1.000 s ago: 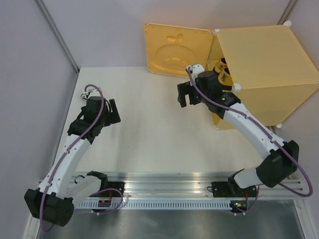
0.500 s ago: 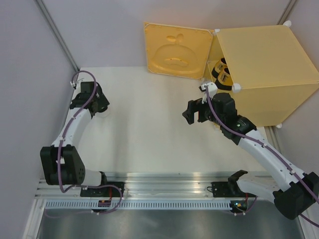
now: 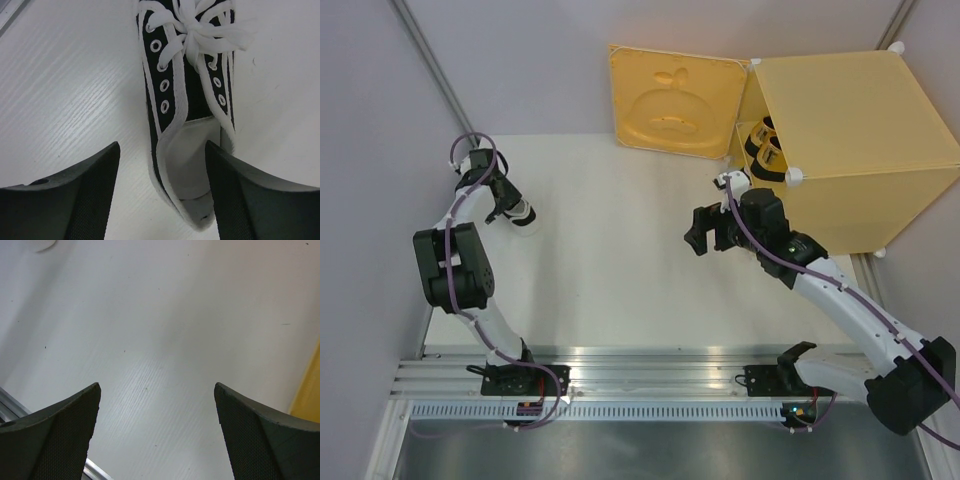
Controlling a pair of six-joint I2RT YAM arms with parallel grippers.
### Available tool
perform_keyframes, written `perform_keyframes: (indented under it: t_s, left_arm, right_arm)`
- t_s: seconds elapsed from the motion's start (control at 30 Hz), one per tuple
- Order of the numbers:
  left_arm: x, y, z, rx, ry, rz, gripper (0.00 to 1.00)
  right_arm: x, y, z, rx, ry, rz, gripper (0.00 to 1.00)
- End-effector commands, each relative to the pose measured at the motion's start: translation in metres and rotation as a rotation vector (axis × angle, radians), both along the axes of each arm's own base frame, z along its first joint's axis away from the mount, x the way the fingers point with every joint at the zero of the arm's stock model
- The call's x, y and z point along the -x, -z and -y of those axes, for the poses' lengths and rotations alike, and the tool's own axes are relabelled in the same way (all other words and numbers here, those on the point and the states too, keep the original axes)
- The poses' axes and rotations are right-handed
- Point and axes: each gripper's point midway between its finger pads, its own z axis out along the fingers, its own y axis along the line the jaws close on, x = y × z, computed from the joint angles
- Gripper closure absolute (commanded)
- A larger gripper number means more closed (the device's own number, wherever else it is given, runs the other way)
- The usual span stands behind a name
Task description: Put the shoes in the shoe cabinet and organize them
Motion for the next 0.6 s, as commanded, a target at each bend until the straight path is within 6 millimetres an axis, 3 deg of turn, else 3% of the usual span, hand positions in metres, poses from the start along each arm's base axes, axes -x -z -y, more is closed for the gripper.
perform_keyframes:
  t_s: [0.0,0.17,0.37,0.53,0.57]
  left_arm:
    - [-0.020,0.001,0.009,0.056,0.026,0.036,0.28]
    - [-0.019,0.014,0.012,0.068,0.056,-0.005,0.57]
    - [-0.019,0.005,0.022,0.090,0.125,0.008,0.96]
    - [-0.016,-0.021,0.046,0.098,0.236,0.055,0.98]
    - [-0.016,-0.024,0.060,0.096,0.278,0.056,0.98]
  right_arm:
    - [-0.004,-0.008,-0.002,0.014,-0.017,0.018,0.02]
    - [-0.006,-0.001,-0.004,0.027,-0.029,0.000,0.02]
    - [-0.008,0.000,-0.007,0.025,-0.039,-0.004,0.02]
    - [-0.010,0.000,-0.009,0.024,-0.043,-0.008,0.02]
    - [-0.010,0.001,-0.010,0.025,-0.047,-0.010,0.02]
